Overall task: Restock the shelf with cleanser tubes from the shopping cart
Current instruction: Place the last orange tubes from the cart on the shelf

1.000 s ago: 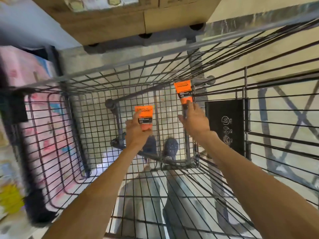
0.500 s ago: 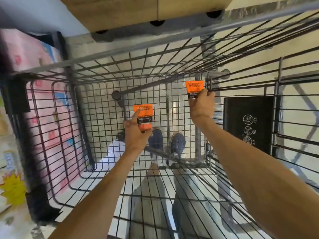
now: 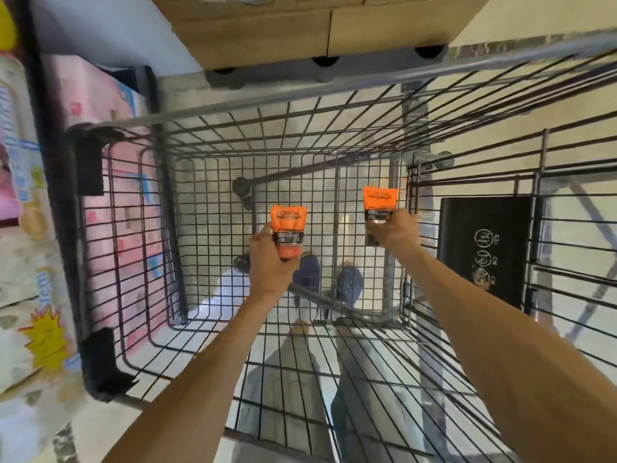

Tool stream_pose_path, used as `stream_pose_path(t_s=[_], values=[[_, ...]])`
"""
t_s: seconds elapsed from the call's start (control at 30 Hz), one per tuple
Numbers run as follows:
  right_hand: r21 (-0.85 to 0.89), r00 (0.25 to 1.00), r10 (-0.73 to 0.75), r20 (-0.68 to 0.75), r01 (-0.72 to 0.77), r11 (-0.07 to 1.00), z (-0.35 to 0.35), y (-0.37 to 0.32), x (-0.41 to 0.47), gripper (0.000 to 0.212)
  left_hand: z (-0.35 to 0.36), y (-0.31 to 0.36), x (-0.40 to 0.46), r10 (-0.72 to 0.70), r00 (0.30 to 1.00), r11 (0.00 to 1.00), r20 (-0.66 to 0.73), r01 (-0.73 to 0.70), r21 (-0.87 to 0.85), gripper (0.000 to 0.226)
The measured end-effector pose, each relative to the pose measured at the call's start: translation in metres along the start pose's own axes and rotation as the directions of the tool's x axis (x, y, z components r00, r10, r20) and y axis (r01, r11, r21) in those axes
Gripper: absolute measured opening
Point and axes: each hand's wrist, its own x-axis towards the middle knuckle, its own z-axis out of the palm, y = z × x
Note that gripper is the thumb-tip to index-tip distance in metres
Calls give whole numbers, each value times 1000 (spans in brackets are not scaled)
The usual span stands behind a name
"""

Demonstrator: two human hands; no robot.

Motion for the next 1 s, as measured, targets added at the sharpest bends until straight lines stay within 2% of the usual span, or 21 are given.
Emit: stream_pose_path(t_s=[0.07, 0.13, 0.2, 0.27, 0.47, 0.6, 0.83, 1.0], values=[[37, 998, -54, 20, 53, 998, 15, 27, 10, 50, -7, 6, -9, 3, 1000, 1000, -7, -3, -6, 65], [40, 992, -125, 32, 123, 992, 7, 26, -23, 54, -17, 14, -22, 50, 999, 998, -17, -50, -27, 58], [123, 985, -163, 50, 156, 980, -11, 16, -68, 38, -25, 19, -32, 74, 997, 995, -15, -75, -69, 56], [215, 980, -189, 68, 171, 961, -24, 10, -107, 23, -29, 15, -40, 74, 997, 993, -16, -75, -91, 61], [395, 953, -301, 45, 260, 881, -61, 12, -206, 19, -75, 70, -111, 135, 991, 983, -11, -136, -126, 80], [411, 917, -398, 1, 362, 836, -89, 8, -270, 17, -106, 101, -157, 182, 982, 976, -46, -187, -114, 77], [387, 848, -526, -62, 506, 771, -124, 2, -339, 22, -140, 143, -229, 215, 970, 933, -116, -239, -268, 75], [315, 737, -675, -21, 646, 696, -136, 5, -344, 46, -151, 163, -275, 192, 948, 905, -253, -271, -328, 57]])
